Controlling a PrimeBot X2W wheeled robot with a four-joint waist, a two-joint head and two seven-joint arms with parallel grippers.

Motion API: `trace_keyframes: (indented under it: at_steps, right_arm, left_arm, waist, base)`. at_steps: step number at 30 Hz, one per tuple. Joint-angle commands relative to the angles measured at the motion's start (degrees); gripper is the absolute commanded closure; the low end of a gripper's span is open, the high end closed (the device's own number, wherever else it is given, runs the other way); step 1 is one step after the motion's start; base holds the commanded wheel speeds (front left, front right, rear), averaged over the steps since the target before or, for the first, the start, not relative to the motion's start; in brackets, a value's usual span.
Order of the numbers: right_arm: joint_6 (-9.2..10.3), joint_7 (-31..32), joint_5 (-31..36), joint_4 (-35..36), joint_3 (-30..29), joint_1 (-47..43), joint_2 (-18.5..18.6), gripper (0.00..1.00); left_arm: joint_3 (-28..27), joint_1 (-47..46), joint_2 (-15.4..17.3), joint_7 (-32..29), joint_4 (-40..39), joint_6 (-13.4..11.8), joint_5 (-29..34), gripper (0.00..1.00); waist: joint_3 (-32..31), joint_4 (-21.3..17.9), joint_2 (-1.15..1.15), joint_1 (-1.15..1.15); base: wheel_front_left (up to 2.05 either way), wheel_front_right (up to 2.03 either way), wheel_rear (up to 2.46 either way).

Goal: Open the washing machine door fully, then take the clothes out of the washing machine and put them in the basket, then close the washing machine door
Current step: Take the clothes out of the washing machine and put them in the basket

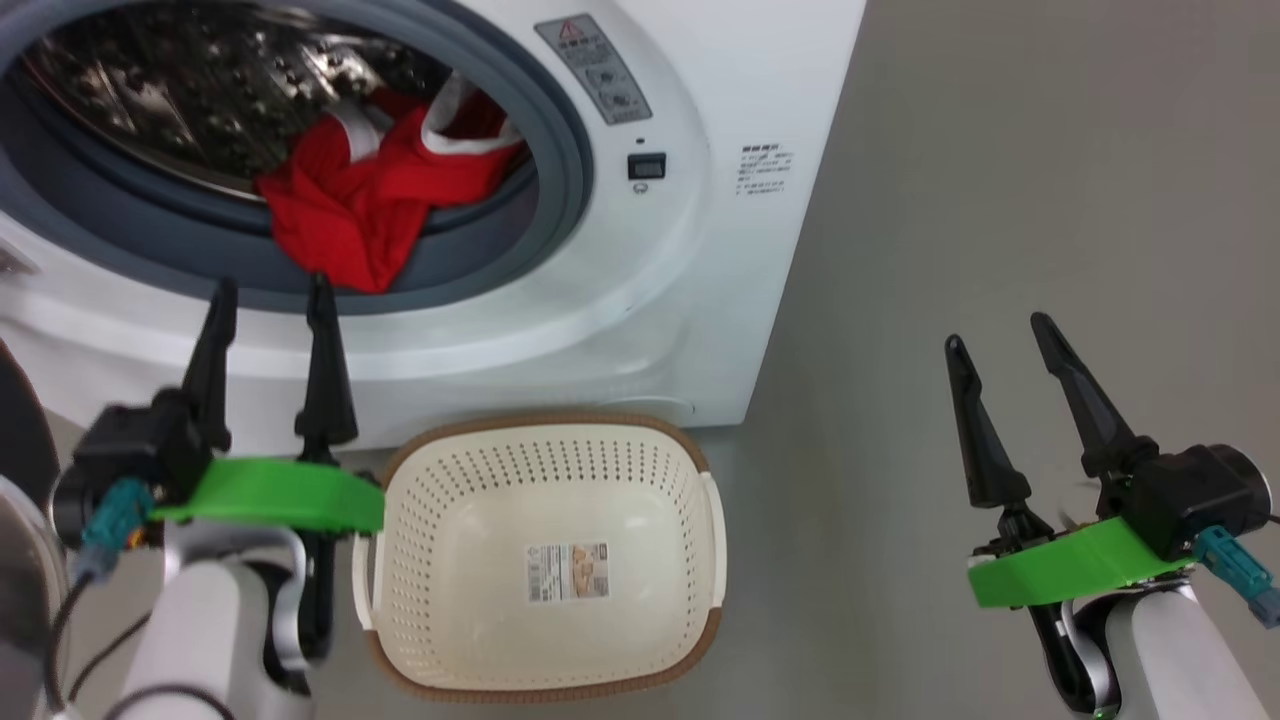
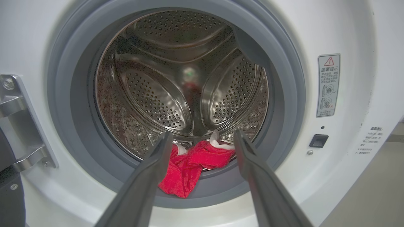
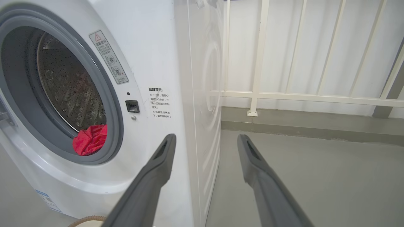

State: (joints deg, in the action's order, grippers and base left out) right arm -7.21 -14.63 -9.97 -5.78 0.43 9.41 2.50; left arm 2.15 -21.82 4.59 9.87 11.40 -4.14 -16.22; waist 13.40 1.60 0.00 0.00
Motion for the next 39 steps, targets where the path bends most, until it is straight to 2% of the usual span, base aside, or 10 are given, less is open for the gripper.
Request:
trace_keyframes:
  at_steps: [1,6,17,24,30,39]
  right_arm:
    - [-0.28,-0.4,0.9,1.7,1.1,2.2,0.4,0.00]
    - [-0.28,-0.4,1.0,2.2,1.6,4.0,0.5,0.00]
    - [-0.28,-0.4,1.1,2.6,1.7,7.6,0.6,0.00]
    - [-0.28,-0.4,0.9,2.2,2.0,8.6,0.6,0.00]
    - [-0.28,-0.4,0.6,1.9,2.4,9.6,0.5,0.00]
    - [-0.28,-0.4,-0.5,1.4,3.0,10.1,0.5,0.00]
  left_arm:
    - [-1.4,-4.0,1.3,0.7,0.3,0.3,-0.2,0.00]
    - [-1.6,-11.3,1.2,0.7,5.9,1.2,-1.9,0.00]
    - [-0.8,-27.9,3.7,-3.4,18.3,0.3,-0.8,0.00]
    - [0.9,-35.9,5.5,-10.4,28.2,-1.3,0.8,0.00]
    - [2.5,-40.9,7.0,-15.9,35.4,-2.6,2.3,0.00]
    - [3.1,-44.8,9.5,-20.0,43.0,-4.2,3.0,0.00]
  waist:
    - [4.4,0.9,0.00,0.00]
    - [8.0,0.6,0.00,0.00]
    - [15.0,-0.6,0.00,0.00]
    - [17.0,-1.5,0.00,0.00]
    - [18.2,-2.6,0.00,0.00]
    - [19.4,-4.1,0.00,0.00]
  base:
    - [0.00,0.00,0.00]
    - [0.00,0.00,0.00]
    - [0.00,0.00,0.00]
    - [0.00,0.00,0.00]
    - [0.00,0.00,0.00]
    - [0.00,0.00,0.00]
